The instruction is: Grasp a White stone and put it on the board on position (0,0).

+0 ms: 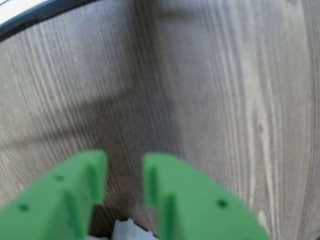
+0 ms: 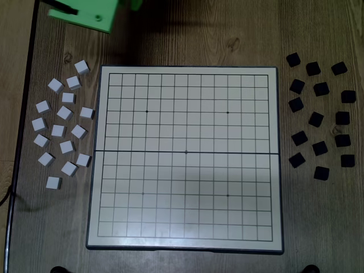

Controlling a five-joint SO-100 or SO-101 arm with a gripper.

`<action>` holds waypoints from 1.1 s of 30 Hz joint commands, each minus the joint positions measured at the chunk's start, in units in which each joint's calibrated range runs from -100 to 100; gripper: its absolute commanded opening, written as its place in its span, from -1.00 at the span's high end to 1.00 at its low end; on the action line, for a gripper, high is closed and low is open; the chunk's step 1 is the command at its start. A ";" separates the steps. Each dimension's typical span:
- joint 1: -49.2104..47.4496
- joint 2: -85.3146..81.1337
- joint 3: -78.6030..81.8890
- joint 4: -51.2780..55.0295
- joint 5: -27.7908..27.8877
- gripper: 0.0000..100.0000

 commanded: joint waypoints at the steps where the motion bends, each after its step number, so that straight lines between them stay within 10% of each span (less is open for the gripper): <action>1: 2.61 3.73 -8.22 0.24 1.51 0.88; 17: 10.17 22.21 -23.87 -0.51 13.48 0.88; 33: 4.25 31.71 -37.11 1.89 9.43 0.88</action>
